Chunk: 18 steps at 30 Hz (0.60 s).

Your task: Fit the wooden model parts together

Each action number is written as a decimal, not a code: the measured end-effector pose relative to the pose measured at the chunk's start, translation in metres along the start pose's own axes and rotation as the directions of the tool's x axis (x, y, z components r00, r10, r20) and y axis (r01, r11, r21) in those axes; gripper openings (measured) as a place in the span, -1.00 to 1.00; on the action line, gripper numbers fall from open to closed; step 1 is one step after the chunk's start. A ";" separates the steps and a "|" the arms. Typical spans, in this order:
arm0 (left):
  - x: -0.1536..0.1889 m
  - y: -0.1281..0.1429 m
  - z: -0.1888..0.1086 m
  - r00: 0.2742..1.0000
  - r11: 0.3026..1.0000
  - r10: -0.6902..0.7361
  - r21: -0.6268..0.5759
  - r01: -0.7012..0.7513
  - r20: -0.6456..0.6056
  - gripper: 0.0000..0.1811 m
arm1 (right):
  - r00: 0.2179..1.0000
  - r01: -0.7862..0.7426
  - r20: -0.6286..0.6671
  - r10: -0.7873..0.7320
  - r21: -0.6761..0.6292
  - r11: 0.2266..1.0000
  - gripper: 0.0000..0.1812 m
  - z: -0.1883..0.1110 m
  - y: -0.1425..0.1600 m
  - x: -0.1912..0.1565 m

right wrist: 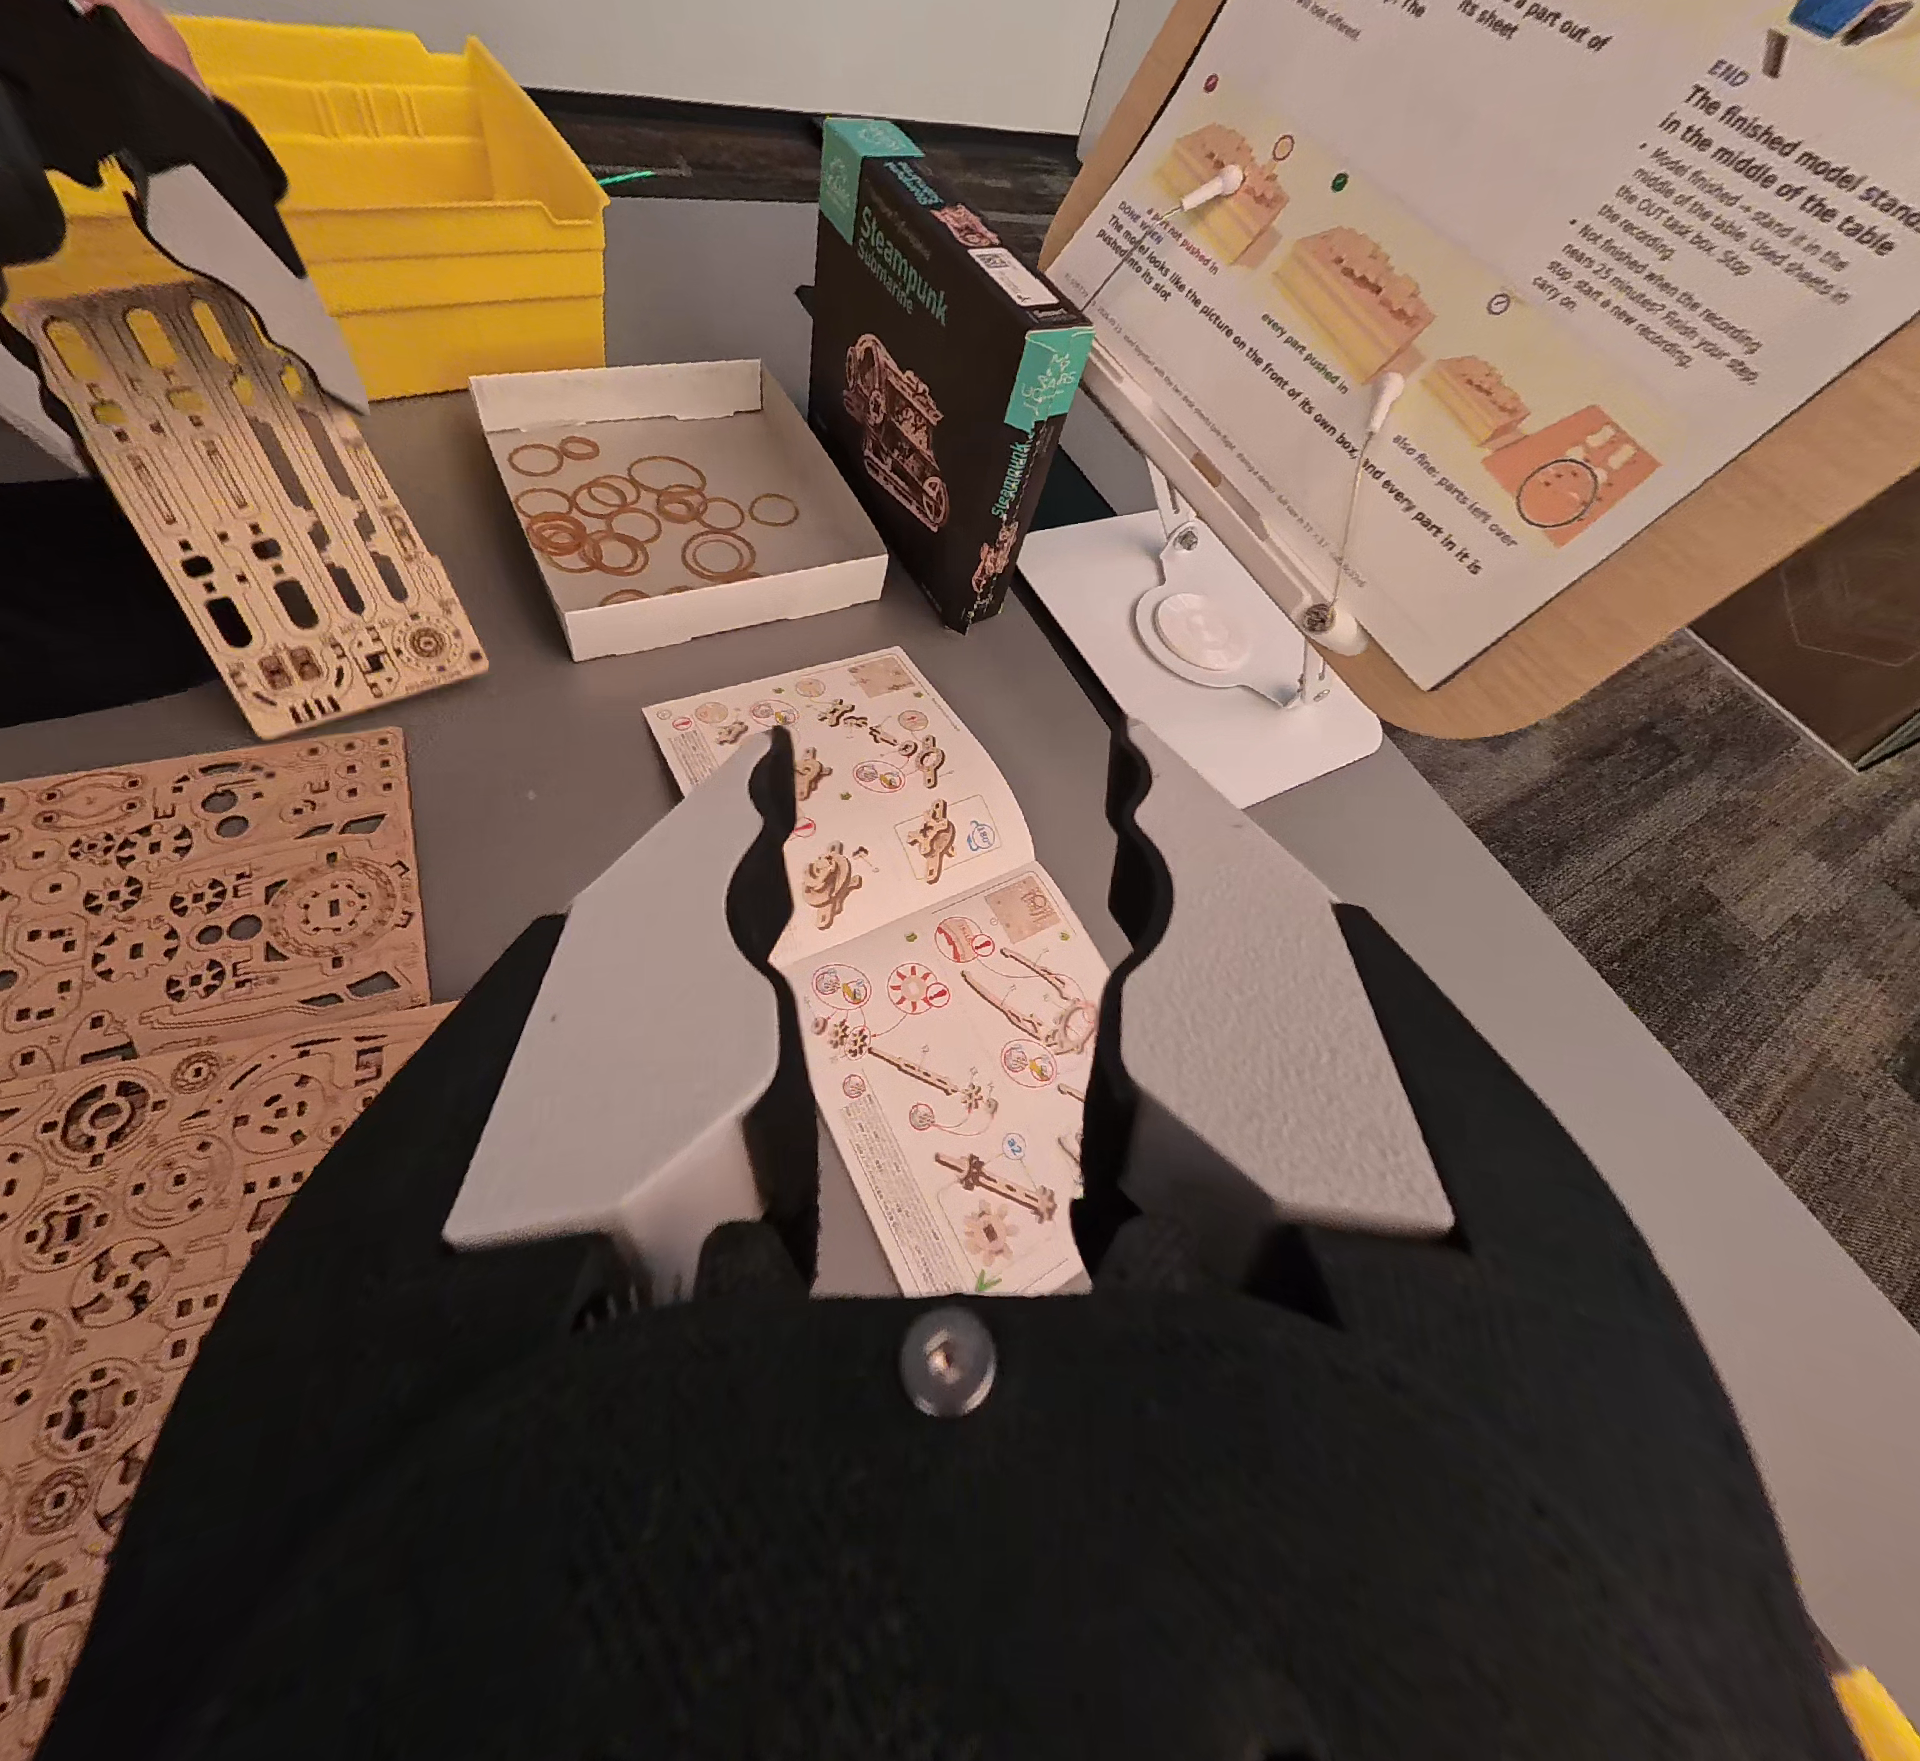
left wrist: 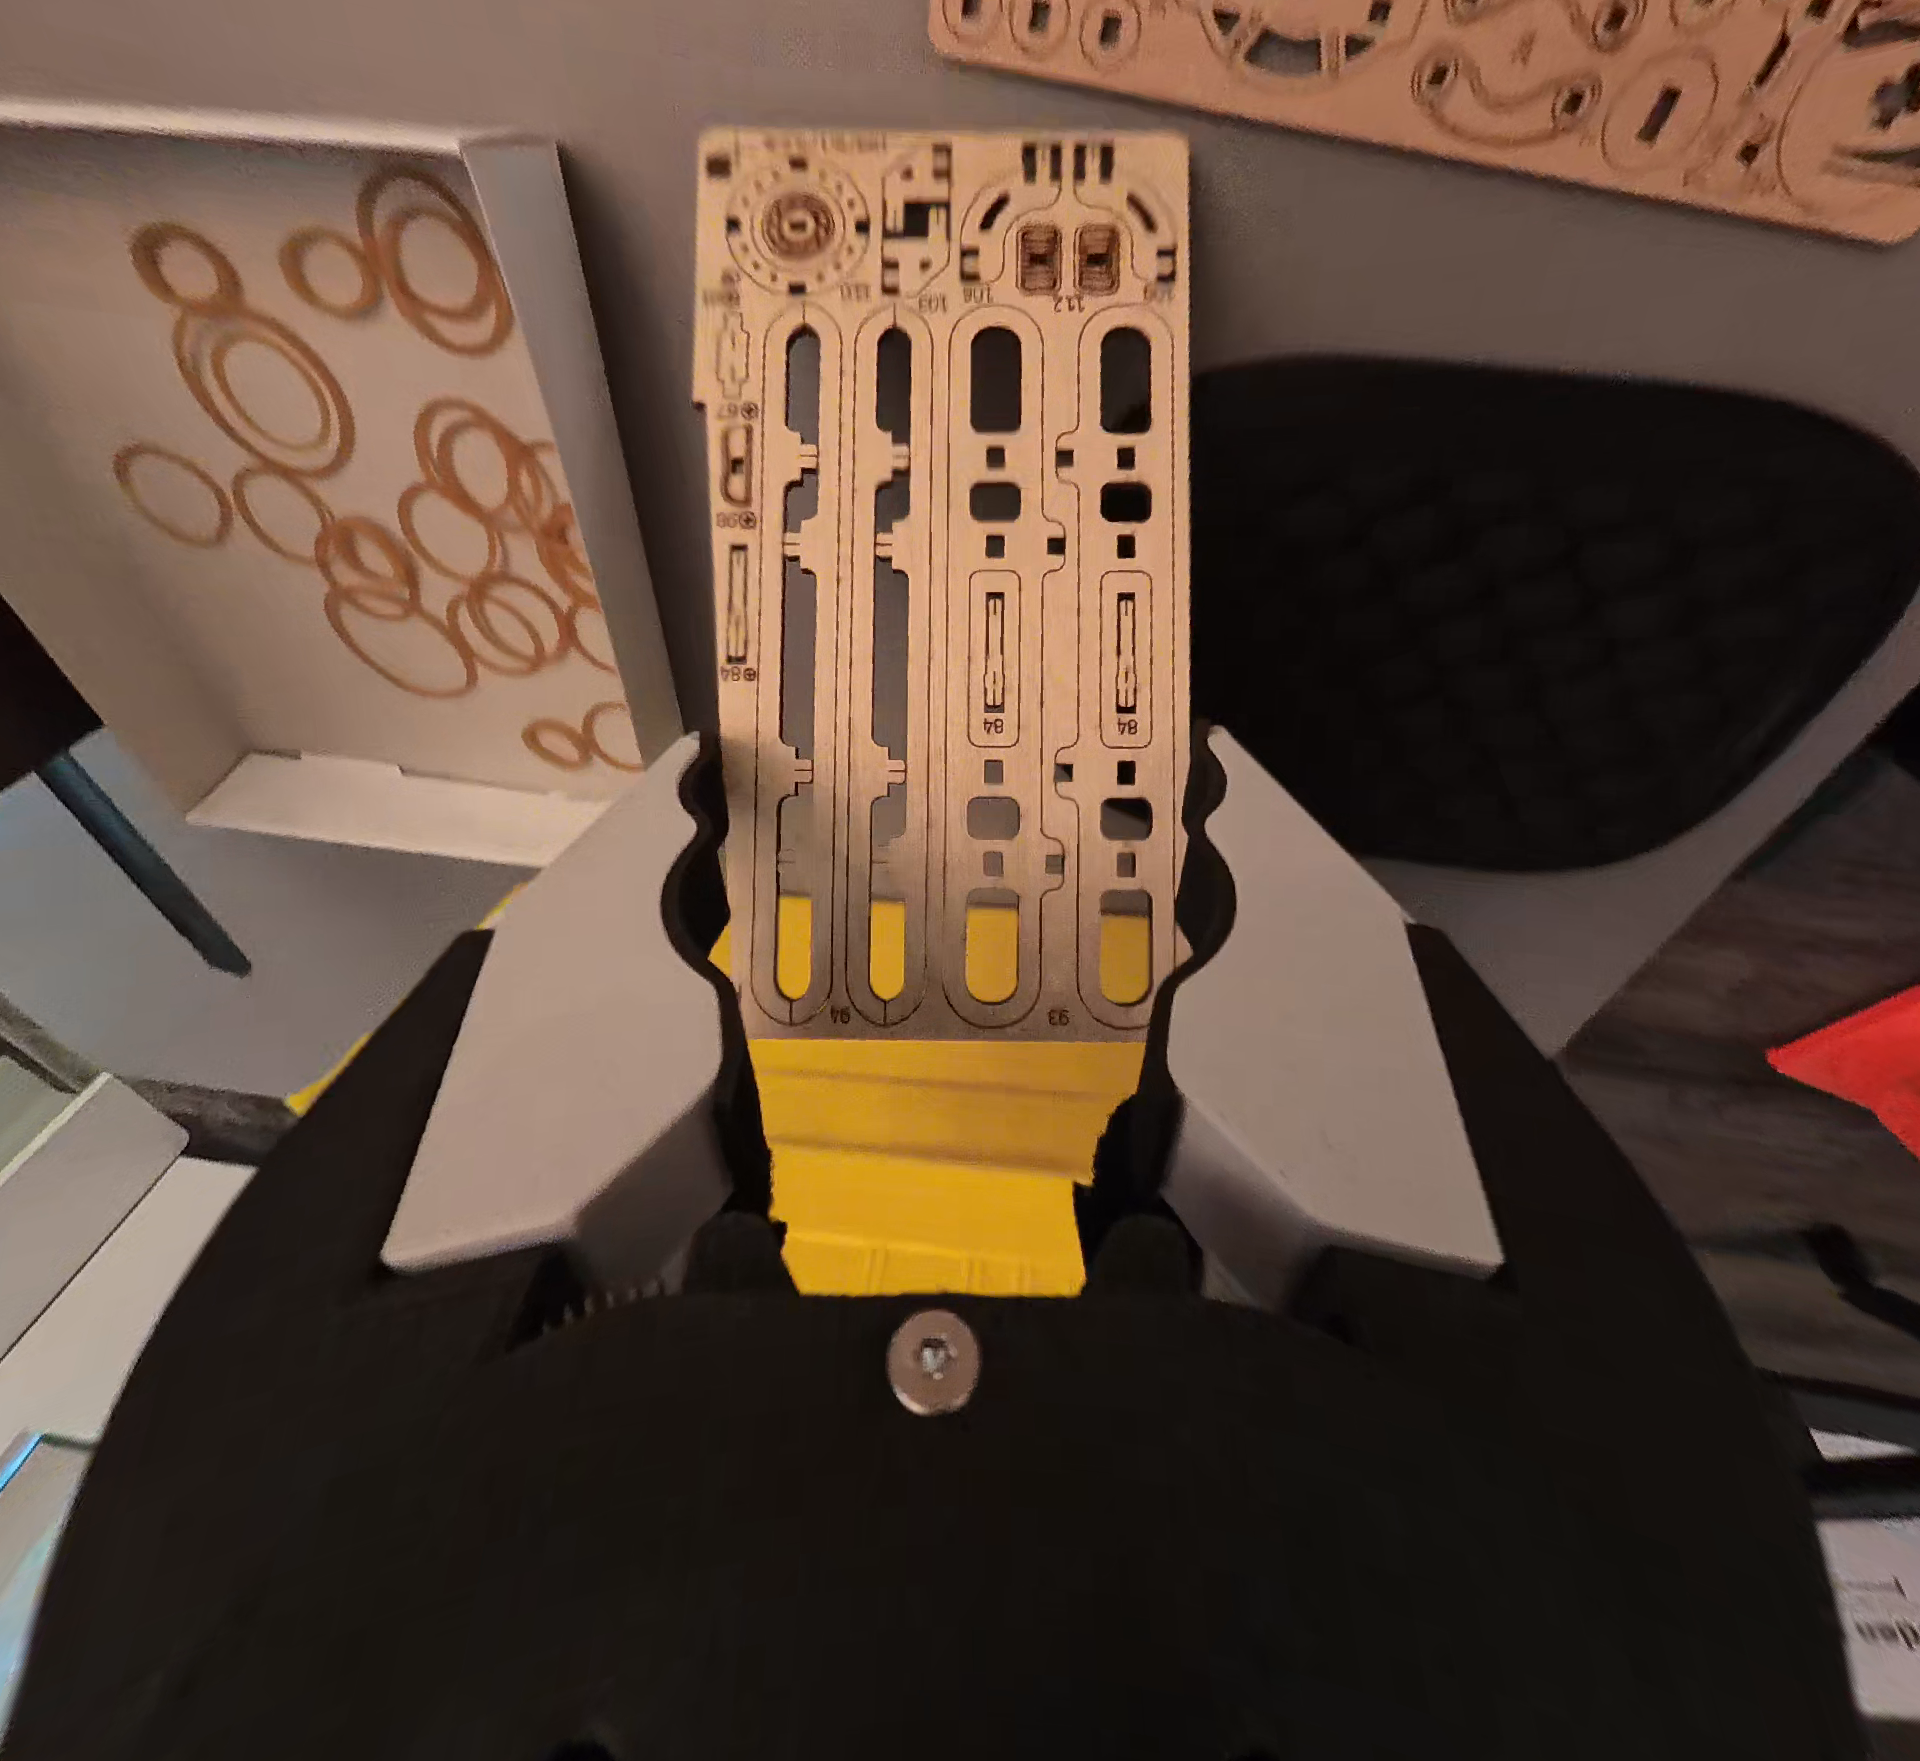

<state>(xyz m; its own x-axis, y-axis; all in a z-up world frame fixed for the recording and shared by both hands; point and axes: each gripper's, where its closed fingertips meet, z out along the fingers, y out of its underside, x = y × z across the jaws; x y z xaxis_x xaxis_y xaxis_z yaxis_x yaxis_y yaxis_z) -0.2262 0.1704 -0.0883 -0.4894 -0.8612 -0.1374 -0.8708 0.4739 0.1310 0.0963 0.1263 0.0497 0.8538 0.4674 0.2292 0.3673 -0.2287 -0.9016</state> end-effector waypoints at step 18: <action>0.010 0.031 -0.027 0.965 0.991 0.136 -0.044 -0.129 0.222 -0.03 | 0.488 -0.149 0.854 0.182 -0.124 0.981 -0.30 0.166 -0.042 -0.242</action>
<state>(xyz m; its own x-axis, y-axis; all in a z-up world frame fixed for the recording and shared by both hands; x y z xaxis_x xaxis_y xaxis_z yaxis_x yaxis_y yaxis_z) -0.2567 0.1717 -0.0590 -0.6013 -0.7263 -0.3331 -0.7973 0.5728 0.1903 -0.1872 0.1647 -0.0293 0.1681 0.9156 -0.3654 0.2788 -0.3997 -0.8732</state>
